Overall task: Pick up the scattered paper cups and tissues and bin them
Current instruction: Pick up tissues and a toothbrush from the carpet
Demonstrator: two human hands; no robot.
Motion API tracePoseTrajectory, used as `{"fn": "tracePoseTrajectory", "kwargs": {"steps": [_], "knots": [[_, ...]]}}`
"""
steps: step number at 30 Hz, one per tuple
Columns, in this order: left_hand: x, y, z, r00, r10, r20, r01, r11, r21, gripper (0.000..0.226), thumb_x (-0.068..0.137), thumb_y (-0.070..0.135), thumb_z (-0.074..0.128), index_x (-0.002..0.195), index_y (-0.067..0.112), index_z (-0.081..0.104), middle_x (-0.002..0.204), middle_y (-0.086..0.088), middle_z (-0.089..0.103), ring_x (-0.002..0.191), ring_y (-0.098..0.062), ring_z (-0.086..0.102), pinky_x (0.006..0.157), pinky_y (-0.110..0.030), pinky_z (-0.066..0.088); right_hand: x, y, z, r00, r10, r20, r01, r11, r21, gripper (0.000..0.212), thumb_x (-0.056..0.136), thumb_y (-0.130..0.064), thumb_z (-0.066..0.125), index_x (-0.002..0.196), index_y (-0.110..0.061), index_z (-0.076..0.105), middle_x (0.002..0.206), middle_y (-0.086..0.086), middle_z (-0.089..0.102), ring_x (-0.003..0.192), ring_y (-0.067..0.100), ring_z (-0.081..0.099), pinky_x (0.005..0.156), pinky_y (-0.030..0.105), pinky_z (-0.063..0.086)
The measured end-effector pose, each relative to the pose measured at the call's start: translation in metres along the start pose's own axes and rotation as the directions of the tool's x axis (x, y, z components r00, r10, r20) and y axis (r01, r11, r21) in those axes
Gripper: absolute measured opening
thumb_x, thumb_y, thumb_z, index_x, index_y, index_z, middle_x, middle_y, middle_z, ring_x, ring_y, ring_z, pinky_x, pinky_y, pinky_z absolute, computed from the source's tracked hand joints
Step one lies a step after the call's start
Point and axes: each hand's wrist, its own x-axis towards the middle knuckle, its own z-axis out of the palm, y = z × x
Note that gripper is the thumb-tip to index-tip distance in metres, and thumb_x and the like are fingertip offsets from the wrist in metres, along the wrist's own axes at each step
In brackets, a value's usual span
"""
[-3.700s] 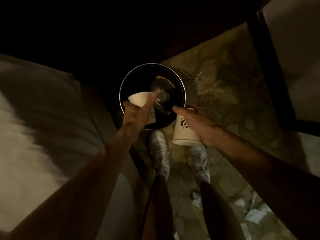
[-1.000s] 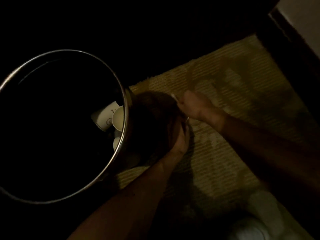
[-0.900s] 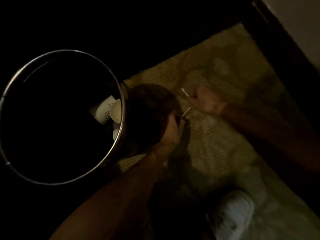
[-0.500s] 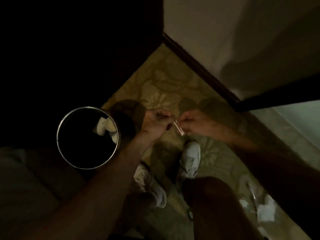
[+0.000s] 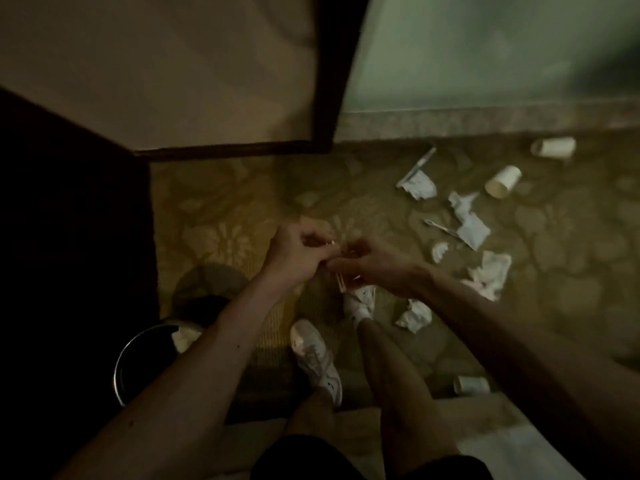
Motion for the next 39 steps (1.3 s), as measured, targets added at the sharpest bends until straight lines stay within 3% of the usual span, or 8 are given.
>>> {"fn": "tracePoseTrajectory", "kwargs": {"steps": [3,7,14,18,22,30,36,39], "knots": [[0.007,0.005,0.044,0.991,-0.032,0.133,0.015,0.992,0.128,0.017,0.080,0.009,0.081,0.074,0.021,0.071,0.078,-0.004,0.072,0.073,-0.018,0.072,0.063,-0.032,0.061,-0.029,0.037,-0.016,0.997,0.002,-0.077,0.004,0.997,0.082,0.007,0.091,-0.015,0.067,0.088,-0.014,0.072,0.070,-0.005,0.070,0.066,0.006,0.066,0.061,0.019,0.055],[0.022,0.004,0.109,0.955,-0.070,0.289,-0.004,0.969,0.248,0.011,0.085,0.010,0.077,0.081,0.019,0.073,0.075,-0.002,0.072,0.065,-0.011,0.070,0.056,-0.024,0.054,-0.054,0.095,-0.043,0.979,0.059,-0.197,-0.011,0.972,0.235,0.014,0.094,-0.013,0.063,0.100,-0.005,0.072,0.083,0.007,0.067,0.074,0.014,0.061,0.069,0.027,0.052],[0.050,-0.017,0.216,0.883,-0.178,0.434,-0.039,0.894,0.446,0.020,0.094,0.017,0.066,0.114,0.014,0.068,0.079,0.002,0.066,0.054,-0.001,0.061,0.048,-0.018,0.048,-0.068,0.195,-0.074,0.901,0.264,-0.345,-0.038,0.840,0.542,0.030,0.104,-0.017,0.044,0.098,0.007,0.062,0.079,0.014,0.057,0.068,0.019,0.055,0.059,0.024,0.045],[0.083,-0.047,0.268,0.858,-0.227,0.460,-0.107,0.797,0.594,0.002,0.093,0.025,0.066,0.092,0.027,0.066,0.093,-0.004,0.069,0.083,-0.020,0.067,0.076,-0.039,0.059,-0.058,0.258,-0.081,0.772,0.498,-0.396,-0.076,0.690,0.720,0.026,0.105,-0.021,0.037,0.101,-0.009,0.059,0.083,0.003,0.058,0.069,0.012,0.055,0.061,0.026,0.047],[0.121,-0.104,0.308,0.811,-0.256,0.526,-0.244,0.669,0.702,0.013,0.089,0.030,0.069,0.080,0.036,0.061,0.089,0.005,0.068,0.083,-0.013,0.065,0.068,-0.028,0.052,-0.017,0.327,-0.070,0.605,0.691,-0.395,-0.111,0.565,0.817,0.024,0.102,-0.024,0.039,0.103,-0.015,0.062,0.102,0.010,0.063,0.095,0.025,0.061,0.089,0.043,0.052],[0.180,-0.223,0.368,0.702,-0.366,0.610,-0.367,0.549,0.751,0.045,0.090,0.027,0.069,0.133,0.018,0.057,0.110,0.001,0.067,0.099,-0.016,0.063,0.084,-0.026,0.049,0.074,0.441,-0.041,0.398,0.809,-0.432,-0.008,0.474,0.881,0.032,0.089,-0.037,0.065,0.111,-0.013,0.066,0.105,0.009,0.069,0.099,0.028,0.065,0.090,0.048,0.054],[0.199,-0.273,0.410,0.767,-0.385,0.514,-0.068,0.746,0.662,0.072,0.089,0.024,0.070,0.151,0.033,0.034,0.142,-0.005,0.052,0.119,-0.031,0.060,0.097,-0.049,0.053,0.122,0.483,-0.044,0.427,0.755,-0.498,0.097,0.509,0.855,0.030,0.090,-0.028,0.067,0.118,-0.018,0.065,0.109,0.000,0.069,0.098,0.019,0.065,0.088,0.038,0.055],[0.204,-0.282,0.418,0.771,-0.451,0.449,0.075,0.765,0.640,0.070,0.092,0.029,0.066,0.152,0.033,0.032,0.143,-0.005,0.051,0.115,-0.029,0.062,0.090,-0.047,0.058,0.136,0.489,-0.053,0.464,0.712,-0.526,0.209,0.489,0.847,0.008,0.094,-0.026,0.062,0.094,-0.022,0.069,0.083,-0.009,0.072,0.075,0.009,0.068,0.060,0.018,0.053]]}}
